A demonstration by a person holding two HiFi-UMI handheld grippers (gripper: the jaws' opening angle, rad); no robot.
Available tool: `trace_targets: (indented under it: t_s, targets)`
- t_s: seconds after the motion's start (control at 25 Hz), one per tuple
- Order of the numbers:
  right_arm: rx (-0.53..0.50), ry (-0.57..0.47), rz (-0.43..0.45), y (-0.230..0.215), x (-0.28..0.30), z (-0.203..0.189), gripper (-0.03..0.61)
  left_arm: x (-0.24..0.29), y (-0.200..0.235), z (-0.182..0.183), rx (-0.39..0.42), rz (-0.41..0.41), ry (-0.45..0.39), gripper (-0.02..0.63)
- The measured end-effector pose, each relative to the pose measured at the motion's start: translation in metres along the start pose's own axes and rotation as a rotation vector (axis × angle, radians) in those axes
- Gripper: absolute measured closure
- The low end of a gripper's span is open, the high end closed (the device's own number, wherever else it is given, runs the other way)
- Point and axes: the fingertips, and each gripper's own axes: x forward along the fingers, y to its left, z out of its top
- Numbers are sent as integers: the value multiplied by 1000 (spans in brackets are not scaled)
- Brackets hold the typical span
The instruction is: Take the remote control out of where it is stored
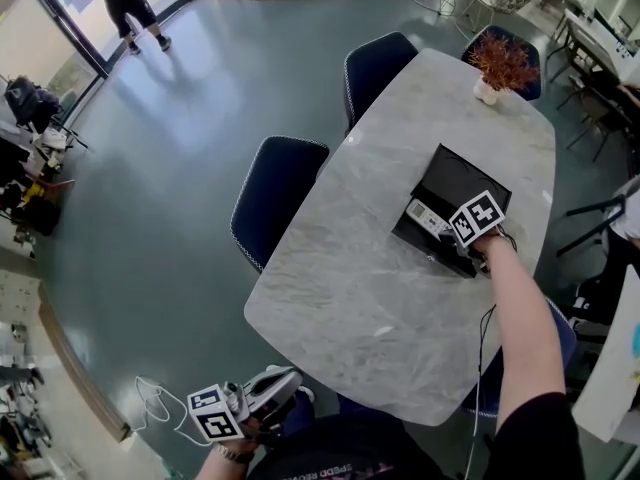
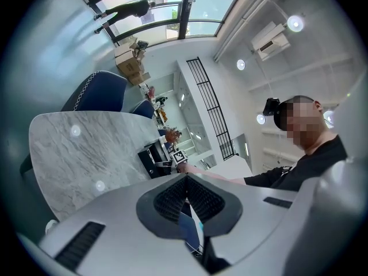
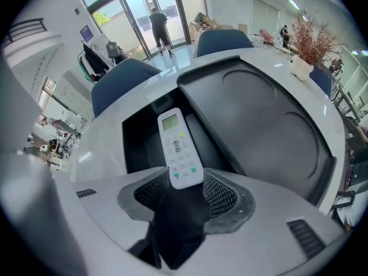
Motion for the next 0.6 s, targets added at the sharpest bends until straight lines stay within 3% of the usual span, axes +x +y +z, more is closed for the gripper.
trace_targets:
  t_s: [0.16, 0.36, 0.48, 0.6]
  targets:
    - [-52, 23, -17, 4, 4, 0, 399, 3, -2, -2, 1, 0, -3, 607]
    - [-47, 6, -105, -4, 2, -2, 399, 5, -1, -3, -6, 4, -11, 607]
    - [-23, -30, -101, -5, 5, -3, 399, 7, -2, -4, -6, 4, -5, 609]
    - [-61, -33, -84, -2, 7, 0, 393, 4, 0, -2, -6, 9, -6, 607]
